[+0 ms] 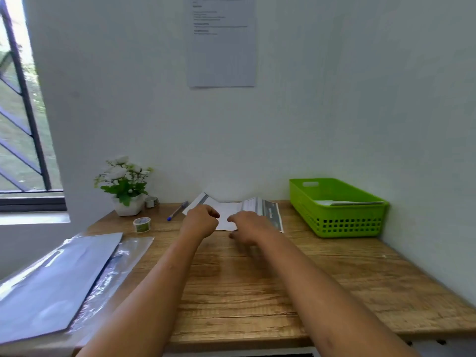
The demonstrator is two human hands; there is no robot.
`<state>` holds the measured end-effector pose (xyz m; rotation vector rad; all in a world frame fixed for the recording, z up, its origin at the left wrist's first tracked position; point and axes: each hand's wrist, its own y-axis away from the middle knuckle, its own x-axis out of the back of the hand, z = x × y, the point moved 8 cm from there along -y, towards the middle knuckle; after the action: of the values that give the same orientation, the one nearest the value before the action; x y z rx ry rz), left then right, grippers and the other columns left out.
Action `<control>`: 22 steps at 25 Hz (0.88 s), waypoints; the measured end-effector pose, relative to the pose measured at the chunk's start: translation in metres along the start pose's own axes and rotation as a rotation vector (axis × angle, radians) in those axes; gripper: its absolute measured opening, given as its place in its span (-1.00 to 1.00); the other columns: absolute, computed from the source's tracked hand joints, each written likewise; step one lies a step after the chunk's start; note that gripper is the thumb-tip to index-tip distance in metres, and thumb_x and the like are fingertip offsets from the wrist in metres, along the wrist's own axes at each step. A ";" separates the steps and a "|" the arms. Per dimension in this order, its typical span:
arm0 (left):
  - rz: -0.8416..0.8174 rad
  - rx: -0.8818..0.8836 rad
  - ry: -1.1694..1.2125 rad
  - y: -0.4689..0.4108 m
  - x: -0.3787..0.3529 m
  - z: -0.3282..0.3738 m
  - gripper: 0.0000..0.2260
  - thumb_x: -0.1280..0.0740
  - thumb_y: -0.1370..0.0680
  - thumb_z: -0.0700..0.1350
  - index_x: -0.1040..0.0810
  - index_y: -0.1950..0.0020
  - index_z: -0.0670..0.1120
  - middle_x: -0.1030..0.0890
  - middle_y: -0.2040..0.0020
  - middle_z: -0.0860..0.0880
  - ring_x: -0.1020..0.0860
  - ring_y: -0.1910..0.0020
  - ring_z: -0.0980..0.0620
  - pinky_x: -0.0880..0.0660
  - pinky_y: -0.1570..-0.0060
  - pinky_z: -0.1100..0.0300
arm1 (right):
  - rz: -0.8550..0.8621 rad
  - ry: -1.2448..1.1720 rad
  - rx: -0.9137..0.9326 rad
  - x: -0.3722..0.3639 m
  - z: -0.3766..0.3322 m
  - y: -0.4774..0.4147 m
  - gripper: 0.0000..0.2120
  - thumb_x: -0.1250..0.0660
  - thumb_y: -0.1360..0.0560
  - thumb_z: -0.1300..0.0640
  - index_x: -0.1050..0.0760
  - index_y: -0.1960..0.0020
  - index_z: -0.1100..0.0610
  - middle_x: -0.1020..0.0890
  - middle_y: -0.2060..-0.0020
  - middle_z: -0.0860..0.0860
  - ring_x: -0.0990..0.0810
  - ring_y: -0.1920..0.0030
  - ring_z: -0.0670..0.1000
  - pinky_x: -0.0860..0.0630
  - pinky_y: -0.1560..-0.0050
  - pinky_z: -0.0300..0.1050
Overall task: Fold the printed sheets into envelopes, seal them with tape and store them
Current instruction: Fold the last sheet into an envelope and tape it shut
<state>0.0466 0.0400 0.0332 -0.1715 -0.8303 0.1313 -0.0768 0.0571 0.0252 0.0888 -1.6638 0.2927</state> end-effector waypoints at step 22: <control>0.134 0.428 -0.171 0.095 0.197 -0.218 -0.70 -0.34 -0.46 -0.26 -0.59 -0.19 -0.15 -0.60 -0.10 -0.14 -0.55 -0.15 -0.11 -0.46 -0.09 0.15 | -0.250 -0.137 0.647 -0.027 -0.314 0.056 -0.33 -0.38 -0.34 -0.32 -0.44 -0.34 -0.02 -0.50 -0.24 -0.03 -0.46 -0.20 0.01 -0.47 -0.15 -0.05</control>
<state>0.3359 0.1474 0.0115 0.1902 -0.9412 0.4495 0.2165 0.1843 0.0182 0.8096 -1.6140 0.6338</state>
